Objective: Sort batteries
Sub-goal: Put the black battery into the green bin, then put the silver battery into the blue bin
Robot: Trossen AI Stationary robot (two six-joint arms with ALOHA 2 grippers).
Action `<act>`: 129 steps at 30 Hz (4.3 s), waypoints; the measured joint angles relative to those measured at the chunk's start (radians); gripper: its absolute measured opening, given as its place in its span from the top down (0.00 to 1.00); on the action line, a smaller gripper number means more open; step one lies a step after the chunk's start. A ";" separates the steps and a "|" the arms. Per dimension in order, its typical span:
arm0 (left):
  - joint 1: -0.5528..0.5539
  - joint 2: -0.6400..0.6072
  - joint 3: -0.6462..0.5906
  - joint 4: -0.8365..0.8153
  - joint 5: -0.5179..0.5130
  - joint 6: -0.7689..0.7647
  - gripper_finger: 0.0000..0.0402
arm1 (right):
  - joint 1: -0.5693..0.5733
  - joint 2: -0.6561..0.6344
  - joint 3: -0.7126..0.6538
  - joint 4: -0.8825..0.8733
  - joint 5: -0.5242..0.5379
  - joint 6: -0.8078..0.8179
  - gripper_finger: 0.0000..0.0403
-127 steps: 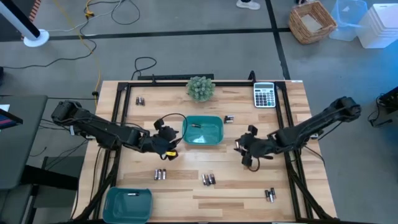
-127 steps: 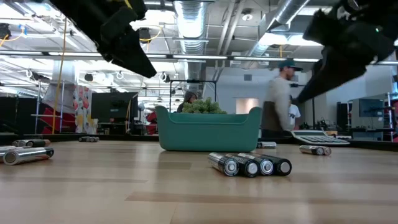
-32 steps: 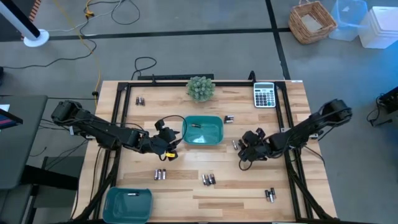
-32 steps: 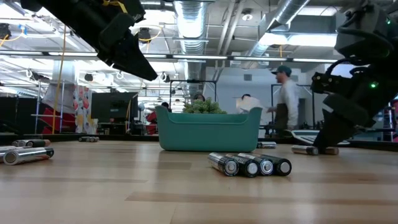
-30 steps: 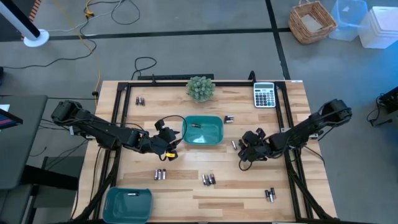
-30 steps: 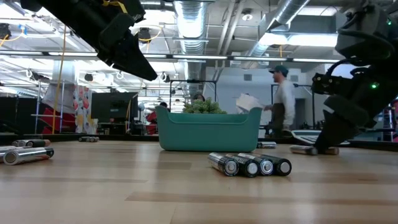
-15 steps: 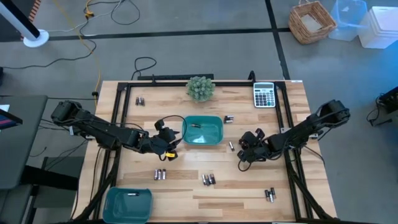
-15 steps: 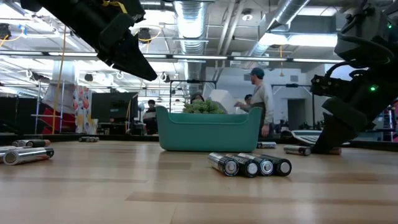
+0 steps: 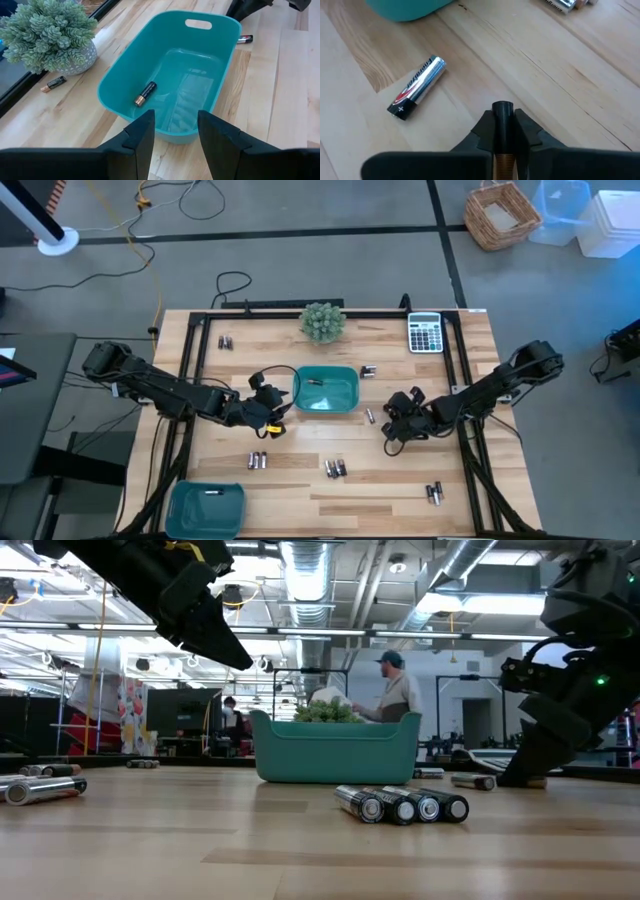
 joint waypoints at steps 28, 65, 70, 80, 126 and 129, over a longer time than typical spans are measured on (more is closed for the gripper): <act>0.000 0.000 0.000 0.000 0.000 0.000 0.64 | 0.005 -0.053 0.044 0.063 0.052 -0.256 0.90; 0.000 0.000 -0.001 0.000 0.000 -0.001 0.64 | -0.049 -0.055 0.140 0.803 -0.399 -0.894 0.90; 0.000 0.000 -0.001 0.000 0.000 -0.001 0.64 | -0.068 -0.055 0.140 0.871 -0.557 -0.912 0.90; 0.000 0.000 -0.001 0.001 0.000 -0.005 0.64 | -0.164 -0.055 0.140 0.859 -0.461 -0.919 0.90; 0.000 0.000 -0.001 0.016 0.000 -0.048 0.64 | -0.154 -0.268 0.140 0.411 -0.150 -0.830 0.47; 0.000 0.000 -0.001 0.016 0.000 -0.042 0.64 | -0.086 -0.300 0.140 0.311 -0.075 -0.758 0.47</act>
